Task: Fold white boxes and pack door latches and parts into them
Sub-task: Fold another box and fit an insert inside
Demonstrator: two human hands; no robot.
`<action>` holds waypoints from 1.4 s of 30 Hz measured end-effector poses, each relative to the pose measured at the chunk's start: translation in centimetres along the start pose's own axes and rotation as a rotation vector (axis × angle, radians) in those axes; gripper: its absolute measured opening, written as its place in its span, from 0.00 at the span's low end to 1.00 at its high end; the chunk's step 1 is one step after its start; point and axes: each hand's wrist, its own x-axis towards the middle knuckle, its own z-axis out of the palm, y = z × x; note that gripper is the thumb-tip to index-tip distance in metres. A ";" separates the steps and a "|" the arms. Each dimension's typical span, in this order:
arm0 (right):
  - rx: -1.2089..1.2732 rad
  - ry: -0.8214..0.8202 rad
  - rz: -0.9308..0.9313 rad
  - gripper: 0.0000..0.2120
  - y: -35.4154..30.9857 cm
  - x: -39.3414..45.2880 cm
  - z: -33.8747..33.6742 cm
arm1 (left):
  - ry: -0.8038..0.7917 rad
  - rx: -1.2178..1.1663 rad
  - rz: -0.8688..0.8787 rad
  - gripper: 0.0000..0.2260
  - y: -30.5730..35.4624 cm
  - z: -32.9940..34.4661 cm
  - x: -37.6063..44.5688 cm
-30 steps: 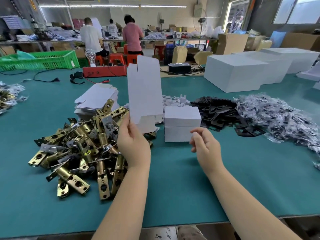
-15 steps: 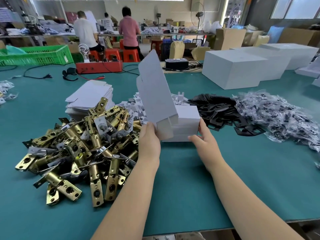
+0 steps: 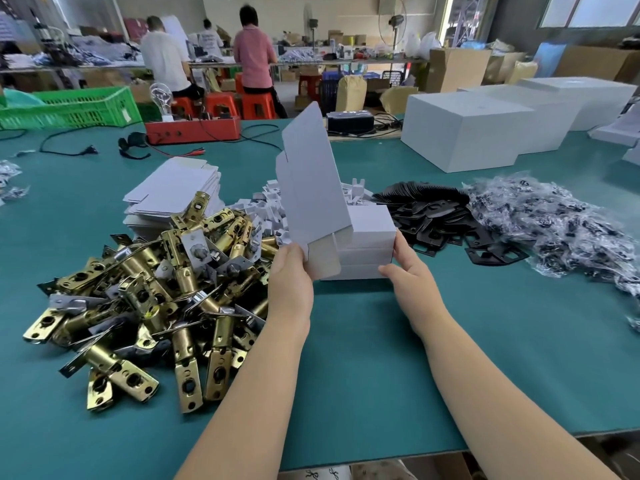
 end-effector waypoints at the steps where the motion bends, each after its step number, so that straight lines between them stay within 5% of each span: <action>1: -0.005 -0.004 -0.001 0.34 0.0 -0.1 0.0 | -0.001 0.011 0.006 0.08 0.0 0.0 -0.1; 19: -0.022 -0.048 -0.054 0.36 0.5 -0.3 0.1 | 0.003 0.129 0.063 0.14 0.0 -0.2 -1.1; 25: 0.179 0.284 -0.333 0.13 -0.8 -1.9 0.7 | 0.021 0.352 0.352 0.13 0.1 -0.2 -2.3; 29: 0.351 0.100 -0.326 0.10 -1.0 -2.7 0.3 | -0.097 0.540 0.494 0.12 -0.7 0.0 -3.2; 33: 0.346 0.148 -0.259 0.07 -1.3 -2.4 0.0 | -0.242 0.617 0.416 0.00 -0.9 -0.1 -3.0; 35: 0.300 0.101 -0.255 0.09 -1.1 -2.4 -0.2 | -0.283 0.574 0.409 0.09 -0.9 -0.3 -3.1; 42: -0.046 0.031 -0.274 0.15 -0.5 -2.8 0.8 | -0.282 0.486 0.400 0.13 -0.4 -0.8 -3.6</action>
